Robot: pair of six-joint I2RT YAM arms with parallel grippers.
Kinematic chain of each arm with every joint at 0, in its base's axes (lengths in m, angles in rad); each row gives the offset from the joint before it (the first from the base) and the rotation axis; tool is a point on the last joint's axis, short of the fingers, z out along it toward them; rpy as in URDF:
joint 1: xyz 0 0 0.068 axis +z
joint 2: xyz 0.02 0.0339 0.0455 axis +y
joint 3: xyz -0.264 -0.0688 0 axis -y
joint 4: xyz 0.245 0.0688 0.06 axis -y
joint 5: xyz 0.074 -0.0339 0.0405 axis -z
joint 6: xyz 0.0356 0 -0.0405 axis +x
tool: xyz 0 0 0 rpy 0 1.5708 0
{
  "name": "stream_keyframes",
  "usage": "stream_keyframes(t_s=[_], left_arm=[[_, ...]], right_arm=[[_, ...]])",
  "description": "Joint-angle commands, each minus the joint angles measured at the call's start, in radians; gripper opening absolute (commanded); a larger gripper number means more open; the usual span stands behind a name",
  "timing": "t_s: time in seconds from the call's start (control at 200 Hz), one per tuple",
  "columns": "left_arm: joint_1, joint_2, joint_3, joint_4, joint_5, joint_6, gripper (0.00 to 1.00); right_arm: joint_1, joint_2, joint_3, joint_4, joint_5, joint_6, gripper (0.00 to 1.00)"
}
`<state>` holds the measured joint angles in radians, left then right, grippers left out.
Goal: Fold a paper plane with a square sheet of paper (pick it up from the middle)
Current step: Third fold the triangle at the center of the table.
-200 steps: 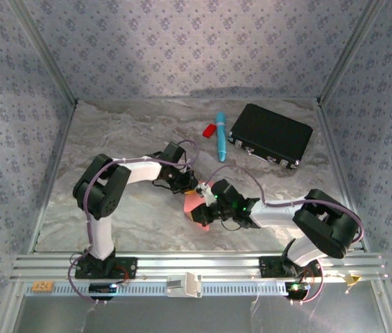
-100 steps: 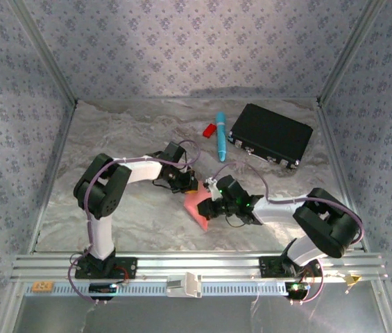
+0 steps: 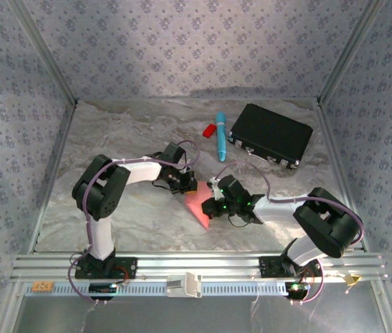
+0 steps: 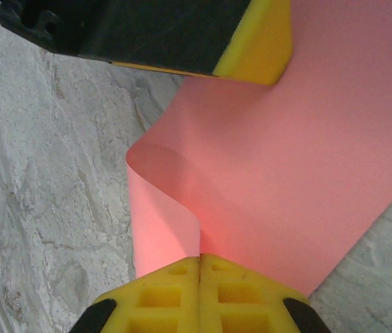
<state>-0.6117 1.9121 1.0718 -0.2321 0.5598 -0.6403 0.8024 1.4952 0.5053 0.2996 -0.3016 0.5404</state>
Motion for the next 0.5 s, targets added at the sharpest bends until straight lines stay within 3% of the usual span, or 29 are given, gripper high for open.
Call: stream_keyframes(t_s=[0.0, 0.495], left_arm=[[-0.006, -0.017, -0.036, -0.050, -0.059, -0.010, 0.07], [-0.007, -0.023, -0.040, -0.048, -0.063, -0.014, 0.07]], right_arm=[[-0.008, -0.005, 0.000, -0.040, 0.018, -0.020, 0.02], [-0.006, 0.000, 0.012, -0.074, 0.025, -0.030, 0.03]])
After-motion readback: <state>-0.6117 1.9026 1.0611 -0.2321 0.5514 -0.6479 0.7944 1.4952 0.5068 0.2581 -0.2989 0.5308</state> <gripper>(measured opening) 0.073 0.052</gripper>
